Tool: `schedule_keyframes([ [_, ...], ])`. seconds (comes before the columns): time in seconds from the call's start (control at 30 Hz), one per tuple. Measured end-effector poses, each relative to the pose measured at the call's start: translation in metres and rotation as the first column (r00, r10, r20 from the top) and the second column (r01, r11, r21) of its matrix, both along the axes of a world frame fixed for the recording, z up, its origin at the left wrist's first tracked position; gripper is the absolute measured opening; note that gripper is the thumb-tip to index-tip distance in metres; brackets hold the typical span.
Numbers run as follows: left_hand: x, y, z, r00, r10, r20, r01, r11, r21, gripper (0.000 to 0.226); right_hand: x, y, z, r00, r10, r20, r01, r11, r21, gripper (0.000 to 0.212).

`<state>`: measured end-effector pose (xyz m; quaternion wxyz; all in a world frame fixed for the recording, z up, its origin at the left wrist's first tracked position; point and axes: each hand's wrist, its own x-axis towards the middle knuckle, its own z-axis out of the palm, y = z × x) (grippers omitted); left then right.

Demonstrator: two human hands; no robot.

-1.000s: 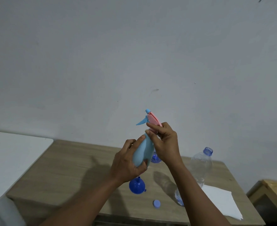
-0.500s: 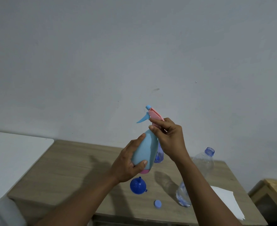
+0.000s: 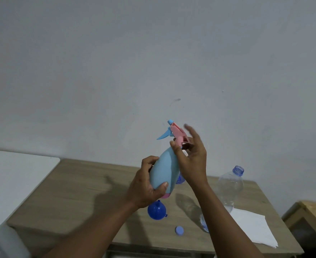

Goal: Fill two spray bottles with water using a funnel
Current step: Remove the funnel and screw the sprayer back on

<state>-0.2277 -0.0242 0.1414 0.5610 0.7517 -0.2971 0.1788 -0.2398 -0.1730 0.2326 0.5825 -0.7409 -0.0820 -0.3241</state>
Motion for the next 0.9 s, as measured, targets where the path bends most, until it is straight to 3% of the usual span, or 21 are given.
schedule_keyframes([
  [0.07,0.0,-0.001,-0.006,0.999,-0.033,-0.013,0.033,0.998,-0.044,0.064,0.0,0.0,-0.003,0.999,0.016,-0.041,-0.011,0.992,0.123,0.068],
  [0.1,0.0,-0.002,-0.011,0.998,-0.061,-0.014,0.06,0.996,-0.062,0.06,0.001,0.0,-0.003,0.996,0.033,-0.078,-0.019,0.985,0.172,0.064],
  [0.2,-0.002,-0.006,-0.022,0.995,-0.103,-0.014,0.102,0.993,-0.062,0.05,0.008,-0.001,-0.006,0.967,0.101,-0.235,-0.053,0.978,0.203,0.018],
  [0.23,-0.004,-0.007,-0.025,0.994,-0.105,-0.023,0.103,0.992,-0.067,0.047,0.008,-0.001,-0.008,0.951,0.126,-0.282,-0.069,0.977,0.204,0.014],
  [0.33,-0.008,-0.007,-0.038,0.99,-0.118,-0.071,0.112,0.99,-0.081,0.045,0.007,-0.009,-0.018,0.925,0.182,-0.334,-0.12,0.973,0.198,0.03],
  [0.43,-0.004,0.006,-0.074,0.985,0.01,-0.175,-0.017,0.999,-0.037,0.036,0.001,-0.019,-0.038,0.884,0.196,-0.424,-0.104,0.968,0.231,0.035],
  [0.57,0.006,0.048,-0.15,0.857,0.315,-0.407,-0.22,0.939,0.264,0.059,-0.008,-0.036,-0.087,0.76,0.104,-0.641,-0.116,0.993,0.024,0.052],
  [0.7,0.005,0.086,-0.21,0.644,0.609,-0.462,-0.127,0.681,0.721,0.088,-0.017,-0.043,-0.134,0.592,0.079,-0.802,-0.139,0.99,-0.005,0.049],
  [0.8,0.002,0.096,-0.232,0.646,0.624,-0.439,0.052,0.538,0.842,0.111,-0.013,-0.04,-0.147,0.518,0.083,-0.851,-0.1,0.994,0.036,0.036],
  [0.9,0.003,0.093,-0.231,0.65,0.617,-0.444,0.111,0.501,0.858,0.123,0.001,-0.045,-0.154,0.511,0.055,-0.858,-0.067,0.997,0.025,0.038],
])
